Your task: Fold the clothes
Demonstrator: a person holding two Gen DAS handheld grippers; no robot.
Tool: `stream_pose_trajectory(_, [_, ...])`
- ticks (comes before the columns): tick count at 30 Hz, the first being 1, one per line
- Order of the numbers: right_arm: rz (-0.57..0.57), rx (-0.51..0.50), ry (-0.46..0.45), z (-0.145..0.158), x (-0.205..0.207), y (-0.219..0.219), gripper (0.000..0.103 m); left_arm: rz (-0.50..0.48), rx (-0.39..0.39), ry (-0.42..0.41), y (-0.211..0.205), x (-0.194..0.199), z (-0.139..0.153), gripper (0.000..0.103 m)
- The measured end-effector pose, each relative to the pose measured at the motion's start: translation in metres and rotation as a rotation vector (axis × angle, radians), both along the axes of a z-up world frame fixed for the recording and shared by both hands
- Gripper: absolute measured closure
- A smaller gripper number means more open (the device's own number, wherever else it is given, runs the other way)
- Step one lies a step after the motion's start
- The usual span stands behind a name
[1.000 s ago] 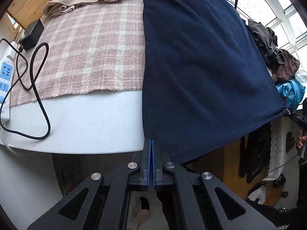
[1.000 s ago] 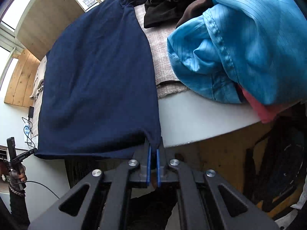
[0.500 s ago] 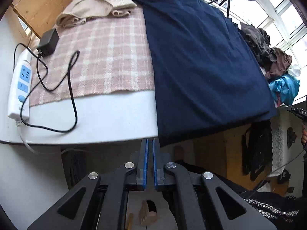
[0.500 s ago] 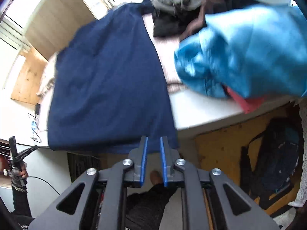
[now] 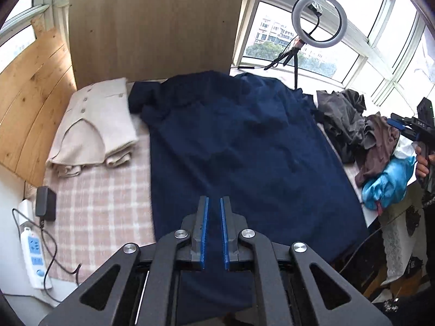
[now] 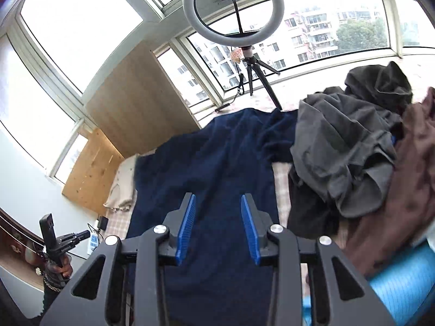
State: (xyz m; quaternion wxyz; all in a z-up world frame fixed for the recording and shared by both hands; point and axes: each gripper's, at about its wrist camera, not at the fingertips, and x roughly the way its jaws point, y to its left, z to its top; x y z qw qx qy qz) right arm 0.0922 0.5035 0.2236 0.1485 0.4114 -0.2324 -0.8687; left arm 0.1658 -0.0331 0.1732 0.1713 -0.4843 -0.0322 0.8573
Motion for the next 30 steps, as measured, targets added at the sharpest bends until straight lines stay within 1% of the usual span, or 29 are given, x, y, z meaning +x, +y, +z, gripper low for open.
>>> stream_pose_trajectory(1, [0.01,-0.014,-0.001,-0.001,-0.018,0.0,0.069,0.003,0.016,-0.001,0.008,-0.008,0.0,0.089])
stream_pose_trajectory(2, [0.02,-0.027,-0.005,-0.004,-0.033,0.0,0.069,0.018,0.01,-0.001,0.014,-0.016,-0.001,0.087])
stream_pose_trajectory(5, [0.068,-0.081,-0.029,-0.019,-0.073,-0.006,0.069,0.069,-0.004,-0.006,0.027,-0.038,-0.005,0.087])
stream_pose_trajectory(7, [0.112,-0.083,-0.047,-0.031,-0.093,-0.017,0.069,0.134,-0.005,-0.028,0.019,-0.047,-0.013,0.087])
stream_pose_trajectory(11, [0.189,-0.046,-0.092,-0.061,-0.119,-0.052,0.069,0.268,-0.045,-0.069,-0.012,-0.068,-0.031,0.086])
stream_pose_trajectory(14, [0.242,-0.037,-0.125,-0.082,-0.13,-0.082,0.069,0.31,-0.06,-0.097,-0.034,-0.092,-0.045,0.086])
stream_pose_trajectory(17, [0.274,0.007,-0.138,-0.092,-0.136,-0.112,0.069,0.301,-0.104,-0.115,-0.048,-0.124,-0.059,0.086])
stream_pose_trajectory(19, [0.292,0.039,-0.127,-0.088,-0.138,-0.134,0.069,0.284,-0.101,-0.129,-0.057,-0.145,-0.069,0.087])
stream_pose_trajectory(22, [0.337,0.082,-0.081,-0.067,-0.146,-0.178,0.069,0.246,-0.056,-0.139,-0.069,-0.167,-0.086,0.086])
stream_pose_trajectory(25, [0.407,0.147,-0.048,-0.045,-0.165,-0.237,0.066,0.217,0.007,-0.16,-0.08,-0.179,-0.109,0.086])
stream_pose_trajectory(27, [0.464,0.185,-0.04,-0.034,-0.184,-0.284,0.062,0.202,0.03,-0.162,-0.082,-0.182,-0.123,0.086])
stream_pose_trajectory(30, [0.549,0.221,-0.049,-0.03,-0.22,-0.352,0.062,0.189,0.082,-0.171,-0.086,-0.19,-0.139,0.086])
